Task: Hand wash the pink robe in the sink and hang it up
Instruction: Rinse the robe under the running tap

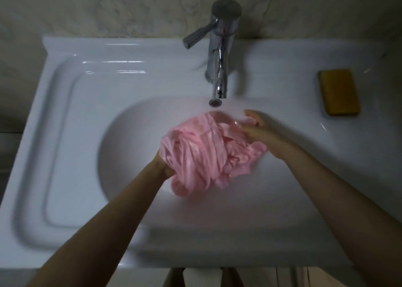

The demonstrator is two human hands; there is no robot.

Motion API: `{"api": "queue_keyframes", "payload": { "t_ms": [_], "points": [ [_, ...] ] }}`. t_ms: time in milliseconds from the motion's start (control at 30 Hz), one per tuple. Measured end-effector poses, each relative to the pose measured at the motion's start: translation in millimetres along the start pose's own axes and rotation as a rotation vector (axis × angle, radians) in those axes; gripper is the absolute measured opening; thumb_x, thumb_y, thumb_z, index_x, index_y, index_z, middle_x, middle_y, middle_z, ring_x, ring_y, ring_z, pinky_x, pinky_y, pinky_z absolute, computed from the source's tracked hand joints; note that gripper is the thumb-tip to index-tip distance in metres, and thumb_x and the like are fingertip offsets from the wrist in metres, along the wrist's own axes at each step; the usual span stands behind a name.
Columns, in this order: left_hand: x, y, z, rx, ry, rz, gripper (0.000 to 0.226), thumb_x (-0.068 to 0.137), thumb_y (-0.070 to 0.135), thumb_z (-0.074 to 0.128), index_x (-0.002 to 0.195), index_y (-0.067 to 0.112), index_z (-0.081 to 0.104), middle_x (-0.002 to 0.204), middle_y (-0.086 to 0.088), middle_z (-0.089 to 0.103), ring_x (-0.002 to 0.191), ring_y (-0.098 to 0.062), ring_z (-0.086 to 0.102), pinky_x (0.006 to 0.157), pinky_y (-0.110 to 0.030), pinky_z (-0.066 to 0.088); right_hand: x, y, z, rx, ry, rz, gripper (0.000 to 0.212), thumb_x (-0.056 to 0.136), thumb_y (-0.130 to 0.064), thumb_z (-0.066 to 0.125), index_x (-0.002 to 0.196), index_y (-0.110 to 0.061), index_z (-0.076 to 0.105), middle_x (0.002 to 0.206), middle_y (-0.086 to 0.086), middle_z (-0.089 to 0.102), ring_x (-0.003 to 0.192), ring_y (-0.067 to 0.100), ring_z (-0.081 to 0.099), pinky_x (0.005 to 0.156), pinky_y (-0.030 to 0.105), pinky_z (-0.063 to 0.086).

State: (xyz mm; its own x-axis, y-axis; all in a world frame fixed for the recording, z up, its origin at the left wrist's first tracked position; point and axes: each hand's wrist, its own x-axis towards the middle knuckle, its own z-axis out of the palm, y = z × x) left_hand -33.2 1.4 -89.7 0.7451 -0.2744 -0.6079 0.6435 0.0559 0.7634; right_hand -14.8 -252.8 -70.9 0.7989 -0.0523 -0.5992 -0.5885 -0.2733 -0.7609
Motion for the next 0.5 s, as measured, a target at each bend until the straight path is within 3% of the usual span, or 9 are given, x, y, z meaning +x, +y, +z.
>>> {"api": "queue_keyframes", "payload": {
  "t_ms": [67,100,167,200,267,300,367,433,500],
  "points": [
    [-6.9,-0.8,7.3,-0.133,-0.067,-0.082,0.016,0.091,0.011,0.053,0.079,0.004,0.062,0.074,-0.004,0.058,0.072,-0.015,0.056,0.072,-0.025,0.052,-8.3,5.8,2.5,-0.226,0.207,-0.128,0.069,0.072,-0.031,0.080,0.132,-0.030,0.045,0.138,0.010,0.045,0.116,0.023,0.051,0.094,0.036,0.045],
    [-9.7,-5.0,8.7,-0.209,-0.070,-0.111,0.016,0.090,0.020,0.056,0.082,0.007,0.062,0.076,-0.003,0.061,0.077,-0.017,0.055,0.078,-0.028,0.050,-12.8,9.9,2.8,-0.229,0.185,-0.207,0.078,0.065,-0.036,0.084,0.131,-0.038,0.043,0.145,0.008,0.038,0.127,0.022,0.044,0.102,0.037,0.041],
    [-14.8,-8.9,10.6,-0.276,-0.018,-0.122,0.020,0.085,0.026,0.065,0.089,0.007,0.059,0.075,-0.001,0.067,0.080,-0.018,0.055,0.084,-0.031,0.046,-20.9,21.1,14.7,-0.039,-0.138,-0.237,0.102,0.049,-0.047,0.089,0.132,-0.054,0.032,0.156,-0.001,0.020,0.141,0.017,0.026,0.111,0.043,0.034],
    [-18.8,-11.0,11.3,-0.216,0.007,-0.087,0.028,0.080,0.026,0.071,0.095,0.006,0.058,0.079,-0.001,0.066,0.080,-0.017,0.056,0.086,-0.032,0.046,-29.3,24.4,25.9,-0.082,-0.302,-0.242,0.115,0.045,-0.050,0.090,0.138,-0.055,0.022,0.158,-0.006,0.011,0.144,0.016,0.017,0.113,0.044,0.031],
    [-23.7,-5.8,18.0,-0.192,0.038,-0.061,0.010,0.089,0.018,0.059,0.090,0.008,0.059,0.077,-0.003,0.061,0.072,-0.016,0.058,0.074,-0.031,0.052,-34.9,39.4,49.4,-0.436,-0.287,-0.289,0.132,0.047,-0.049,0.089,0.148,-0.040,0.004,0.158,-0.005,0.004,0.144,0.016,0.010,0.115,0.041,0.023],
    [-23.0,-2.5,19.6,-0.142,0.049,-0.102,0.020,0.096,0.014,0.045,0.082,0.011,0.059,0.073,-0.002,0.058,0.067,-0.015,0.057,0.066,-0.029,0.052,-34.2,46.9,60.2,-0.559,-0.174,-0.311,0.128,0.051,-0.048,0.087,0.149,-0.032,0.008,0.156,0.001,0.014,0.142,0.020,0.018,0.113,0.040,0.026],
    [-28.0,12.6,25.6,-0.067,0.056,-0.139,0.026,0.100,0.018,0.037,0.082,0.017,0.054,0.079,0.000,0.057,0.071,-0.013,0.055,0.063,-0.025,0.048,-33.5,51.0,68.0,-0.600,0.021,-0.344,0.090,0.063,-0.043,0.082,0.137,-0.018,0.039,0.137,0.008,0.046,0.126,0.027,0.045,0.097,0.038,0.042],
    [-24.6,24.4,25.4,0.194,-0.030,0.010,0.009,0.095,0.020,0.051,0.103,0.023,0.055,0.097,0.005,0.061,0.086,-0.009,0.059,0.071,-0.023,0.050,-35.8,47.2,60.4,-0.564,0.145,-0.396,0.047,0.073,-0.027,0.078,0.115,-0.013,0.061,0.119,0.005,0.056,0.110,0.027,0.055,0.078,0.030,0.046],
    [-21.4,31.9,17.2,0.370,0.003,0.153,0.037,0.087,0.018,0.064,0.120,0.027,0.050,0.107,0.012,0.060,0.096,-0.005,0.059,0.077,-0.021,0.050,-40.8,43.0,46.2,-0.513,0.226,-0.437,0.046,0.074,-0.014,0.077,0.117,-0.020,0.064,0.127,0.003,0.052,0.114,0.025,0.052,0.081,0.029,0.045]
  ]
}}
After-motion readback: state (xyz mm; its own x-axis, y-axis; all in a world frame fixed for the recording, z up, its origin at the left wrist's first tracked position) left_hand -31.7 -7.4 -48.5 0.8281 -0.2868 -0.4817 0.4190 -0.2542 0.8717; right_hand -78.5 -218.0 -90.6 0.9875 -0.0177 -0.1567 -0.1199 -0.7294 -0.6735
